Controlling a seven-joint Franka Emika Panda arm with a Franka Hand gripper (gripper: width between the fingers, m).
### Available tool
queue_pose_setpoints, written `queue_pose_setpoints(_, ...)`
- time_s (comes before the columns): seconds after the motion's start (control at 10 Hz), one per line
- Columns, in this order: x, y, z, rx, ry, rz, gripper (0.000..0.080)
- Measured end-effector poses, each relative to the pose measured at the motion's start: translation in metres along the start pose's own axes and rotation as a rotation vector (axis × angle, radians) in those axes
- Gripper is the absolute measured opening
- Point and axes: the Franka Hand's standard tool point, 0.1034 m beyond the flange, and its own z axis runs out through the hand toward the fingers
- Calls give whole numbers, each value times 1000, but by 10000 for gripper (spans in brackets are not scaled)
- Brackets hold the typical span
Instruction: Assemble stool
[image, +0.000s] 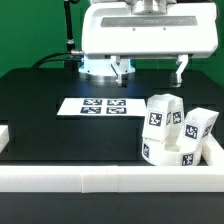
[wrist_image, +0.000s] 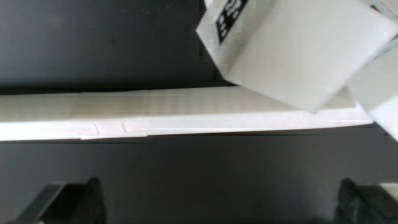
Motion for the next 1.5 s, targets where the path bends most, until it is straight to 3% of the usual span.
queue_pose_setpoints(0.5,-5,-5,3,16,-66,1,649)
queue_pose_setpoints(0.9,-15,-14,-2,83,-468,95,649)
queue_pose_setpoints(1.0,-10,-14,0,86,-483,97,649)
queue_pose_setpoints(1.3,-11,-14,2,67,-470,170,649)
queue_pose_setpoints(1.5,-11,-14,2,24,-476,359,649)
